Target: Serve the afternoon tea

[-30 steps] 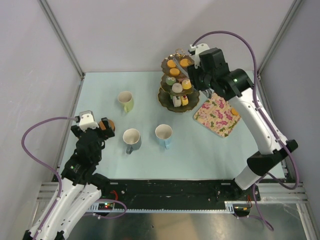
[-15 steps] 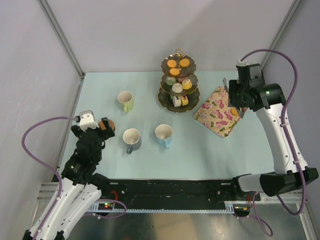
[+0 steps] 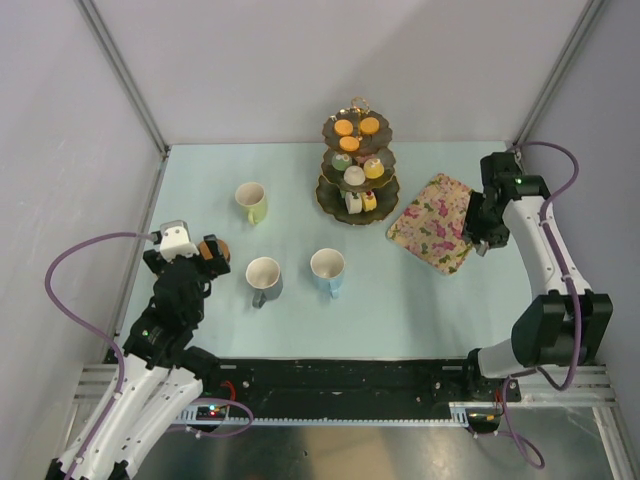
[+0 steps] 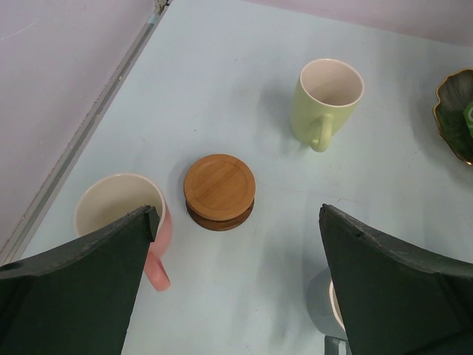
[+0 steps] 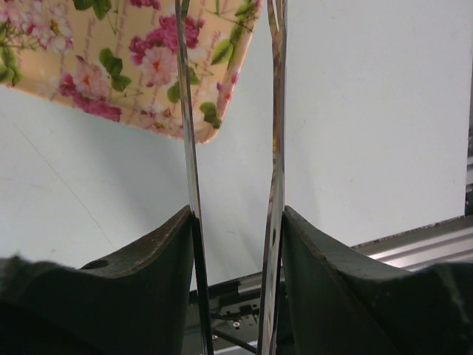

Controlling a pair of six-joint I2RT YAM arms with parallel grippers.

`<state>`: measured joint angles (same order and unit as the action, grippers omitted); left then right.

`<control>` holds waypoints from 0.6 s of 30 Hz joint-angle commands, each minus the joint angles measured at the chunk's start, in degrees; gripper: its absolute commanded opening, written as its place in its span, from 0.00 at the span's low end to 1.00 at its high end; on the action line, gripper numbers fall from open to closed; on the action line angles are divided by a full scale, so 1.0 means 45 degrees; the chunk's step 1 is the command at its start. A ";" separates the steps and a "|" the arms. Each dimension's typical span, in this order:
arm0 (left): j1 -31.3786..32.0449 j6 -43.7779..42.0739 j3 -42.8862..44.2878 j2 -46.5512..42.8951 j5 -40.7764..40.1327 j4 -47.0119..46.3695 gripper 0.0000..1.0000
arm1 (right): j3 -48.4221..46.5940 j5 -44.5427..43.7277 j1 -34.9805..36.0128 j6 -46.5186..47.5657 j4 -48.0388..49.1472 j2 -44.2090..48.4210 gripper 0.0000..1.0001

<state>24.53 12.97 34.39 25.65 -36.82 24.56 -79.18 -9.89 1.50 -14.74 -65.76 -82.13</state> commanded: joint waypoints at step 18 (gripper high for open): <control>0.0100 -0.0229 -0.0122 -0.0058 -0.0078 -0.0401 0.98 | -0.0634 0.0059 -0.0760 0.0245 0.2178 -0.2352 0.52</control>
<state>24.53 12.97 34.37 25.61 -36.84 24.53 -79.26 -9.37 -1.67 -14.31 -57.89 -92.07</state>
